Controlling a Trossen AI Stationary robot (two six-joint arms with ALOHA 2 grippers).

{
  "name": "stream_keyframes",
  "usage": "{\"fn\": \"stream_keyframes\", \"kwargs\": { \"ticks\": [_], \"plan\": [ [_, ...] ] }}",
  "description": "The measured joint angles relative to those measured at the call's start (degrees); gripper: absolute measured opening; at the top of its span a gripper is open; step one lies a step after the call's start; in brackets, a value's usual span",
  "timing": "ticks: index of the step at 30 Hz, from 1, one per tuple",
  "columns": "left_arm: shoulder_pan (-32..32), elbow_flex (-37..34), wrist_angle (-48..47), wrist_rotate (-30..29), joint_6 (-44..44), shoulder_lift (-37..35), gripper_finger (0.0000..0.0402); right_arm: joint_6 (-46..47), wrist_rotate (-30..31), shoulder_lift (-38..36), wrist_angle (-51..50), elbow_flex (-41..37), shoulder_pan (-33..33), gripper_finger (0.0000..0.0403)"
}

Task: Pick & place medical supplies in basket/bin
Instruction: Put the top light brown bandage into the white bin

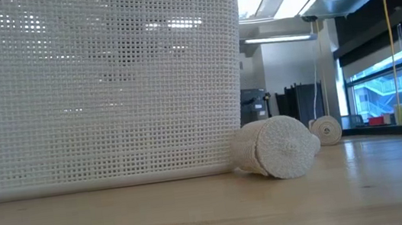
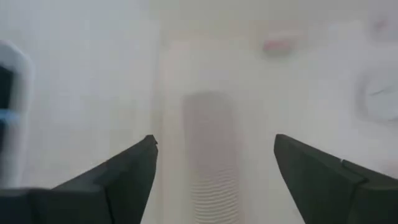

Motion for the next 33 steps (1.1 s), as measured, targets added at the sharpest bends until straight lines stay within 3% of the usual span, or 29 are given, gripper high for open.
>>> {"fn": "stream_keyframes", "kwargs": {
  "ticks": [10,15,19,23,29,33],
  "plan": [
    [0.0,0.0,0.0,0.0,0.0,0.0,0.0214,6.8,1.4,-11.7,-1.1,-0.2,-1.9,0.0322],
    [0.0,0.0,-0.1,0.0,0.0,0.0,0.0214,14.1,13.9,-17.1,-8.1,-0.2,-1.3,0.0322],
    [0.0,0.0,-0.5,0.0,0.0,0.0,0.0214,18.7,25.1,-20.6,-20.4,-0.2,-1.2,0.0322],
    [0.0,0.0,-0.5,0.0,0.0,0.0,0.0214,25.7,31.5,-22.8,-33.2,-0.7,-1.1,0.0322],
    [0.0,0.0,-1.3,0.1,0.0,0.4,0.0214,28.8,33.4,-29.2,-32.2,-11.4,-0.2,0.0322],
    [0.0,-0.1,-2.1,0.5,0.0,0.8,0.0214,33.8,36.1,-34.9,-29.3,-25.0,-1.4,0.0322]
  ]
}}
